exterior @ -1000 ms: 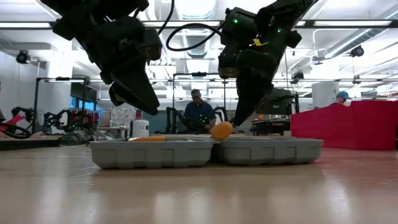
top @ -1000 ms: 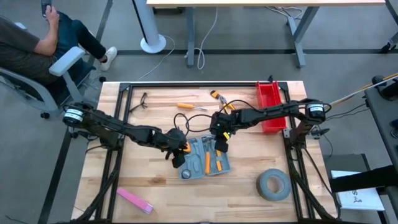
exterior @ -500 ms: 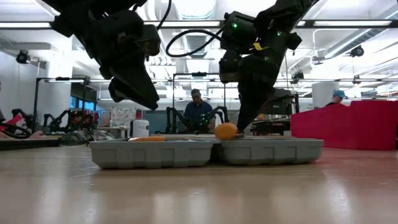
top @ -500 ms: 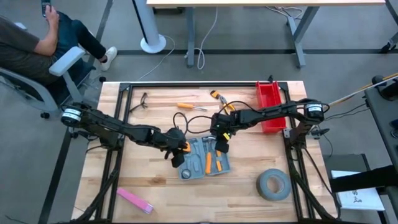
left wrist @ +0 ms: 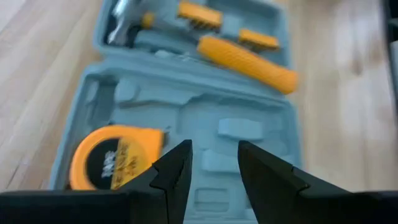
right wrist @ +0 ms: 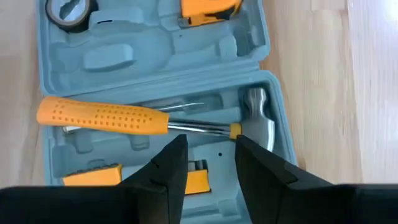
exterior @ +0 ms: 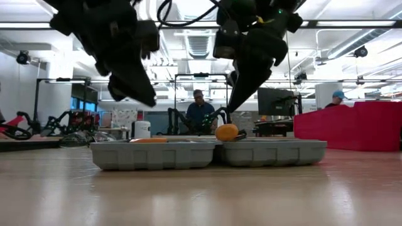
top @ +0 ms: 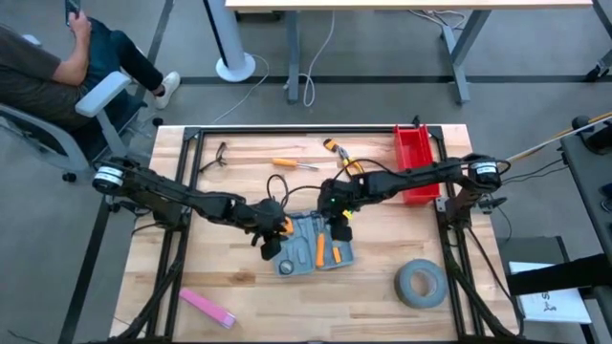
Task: Prefit tool cases
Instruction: Remove the yellow hammer from the pre-fit tool case
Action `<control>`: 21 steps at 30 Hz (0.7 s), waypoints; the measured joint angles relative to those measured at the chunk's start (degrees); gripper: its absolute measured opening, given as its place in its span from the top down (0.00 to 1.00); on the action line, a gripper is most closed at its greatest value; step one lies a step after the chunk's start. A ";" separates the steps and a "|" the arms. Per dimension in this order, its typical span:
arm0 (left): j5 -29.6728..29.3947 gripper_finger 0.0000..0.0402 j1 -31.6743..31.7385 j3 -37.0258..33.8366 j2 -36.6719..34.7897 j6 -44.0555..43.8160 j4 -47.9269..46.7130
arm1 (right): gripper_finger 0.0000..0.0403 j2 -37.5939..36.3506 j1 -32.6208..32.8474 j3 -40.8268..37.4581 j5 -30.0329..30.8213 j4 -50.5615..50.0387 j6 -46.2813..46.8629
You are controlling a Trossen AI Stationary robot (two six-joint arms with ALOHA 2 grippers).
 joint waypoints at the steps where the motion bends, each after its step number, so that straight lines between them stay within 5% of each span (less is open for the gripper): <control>1: -0.73 0.66 -0.50 0.00 -0.50 0.55 0.46 | 0.72 0.00 0.23 0.10 0.00 -0.05 -0.38; 10: -4.15 0.66 -2.99 -1.52 -8.19 0.80 0.27 | 0.73 0.07 1.55 0.57 -0.48 -0.09 -3.21; 21: -4.25 0.66 -3.32 -10.38 -21.15 -6.98 -1.72 | 0.60 0.11 5.58 0.59 -0.46 -0.07 -5.91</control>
